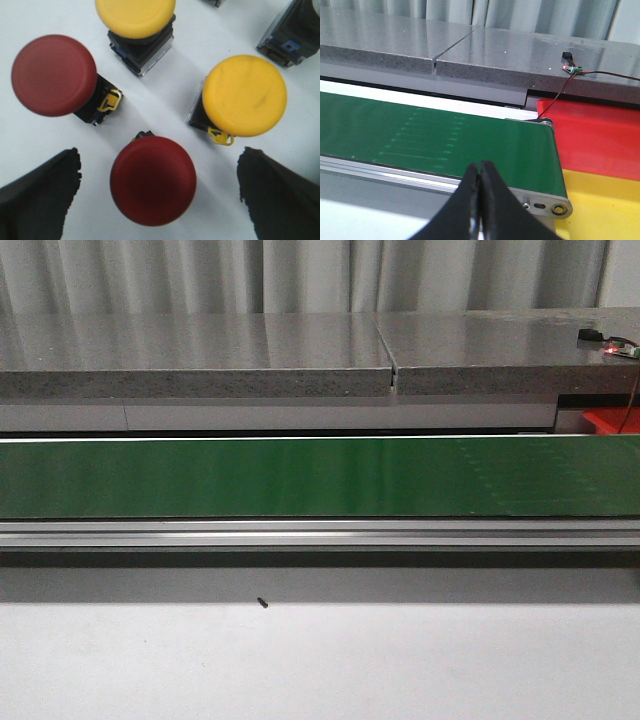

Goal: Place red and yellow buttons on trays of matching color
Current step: 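Lower the left gripper and grasp a red mushroom button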

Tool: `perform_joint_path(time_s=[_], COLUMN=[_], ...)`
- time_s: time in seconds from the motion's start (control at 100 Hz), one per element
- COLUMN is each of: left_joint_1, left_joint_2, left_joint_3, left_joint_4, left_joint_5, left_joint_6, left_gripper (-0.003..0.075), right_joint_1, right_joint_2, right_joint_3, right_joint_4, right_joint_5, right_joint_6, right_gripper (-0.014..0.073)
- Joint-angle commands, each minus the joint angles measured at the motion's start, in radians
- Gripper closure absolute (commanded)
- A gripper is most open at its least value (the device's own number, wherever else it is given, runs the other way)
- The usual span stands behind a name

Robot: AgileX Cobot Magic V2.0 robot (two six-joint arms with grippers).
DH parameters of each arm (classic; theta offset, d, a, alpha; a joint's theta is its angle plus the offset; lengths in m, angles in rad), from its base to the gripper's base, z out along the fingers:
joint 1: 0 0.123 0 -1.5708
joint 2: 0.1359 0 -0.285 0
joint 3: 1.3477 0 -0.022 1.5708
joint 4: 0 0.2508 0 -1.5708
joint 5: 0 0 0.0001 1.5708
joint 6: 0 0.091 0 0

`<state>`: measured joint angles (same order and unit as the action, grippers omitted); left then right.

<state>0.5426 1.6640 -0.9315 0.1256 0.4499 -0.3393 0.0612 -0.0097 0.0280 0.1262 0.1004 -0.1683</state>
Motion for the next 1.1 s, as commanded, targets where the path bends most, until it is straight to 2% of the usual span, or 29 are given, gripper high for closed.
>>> perform_joint_path(time_s=[0.0, 0.31, 0.64, 0.99, 1.09], left_joint_1=[0.001, 0.001, 0.001, 0.001, 0.001], left_joint_2=[-0.036, -0.036, -0.036, -0.036, -0.036], left_joint_3=[-0.029, -0.029, -0.029, -0.029, -0.029], left_joint_4=[-0.005, -0.005, -0.009, -0.009, -0.011], left_joint_5=[-0.046, -0.055, -0.041, -0.034, -0.012], left_joint_6=[-0.01, -0.01, -0.01, -0.01, -0.01], left_gripper=[0.0103, 0.0115, 0.0365, 0.0531, 0.0552], right_joint_1=[0.0, 0.0, 0.0, 0.0, 0.0], right_joint_2=[-0.019, -0.019, -0.019, -0.019, -0.019], right_joint_3=[-0.017, -0.017, -0.017, -0.017, -0.017], right_joint_4=[-0.009, -0.009, -0.009, -0.009, -0.009], right_joint_5=[-0.081, -0.081, -0.081, -0.081, -0.081], right_joint_6=[-0.004, -0.004, -0.004, -0.004, -0.004], right_gripper=[0.0662, 0.0662, 0.0662, 0.0662, 0.0662])
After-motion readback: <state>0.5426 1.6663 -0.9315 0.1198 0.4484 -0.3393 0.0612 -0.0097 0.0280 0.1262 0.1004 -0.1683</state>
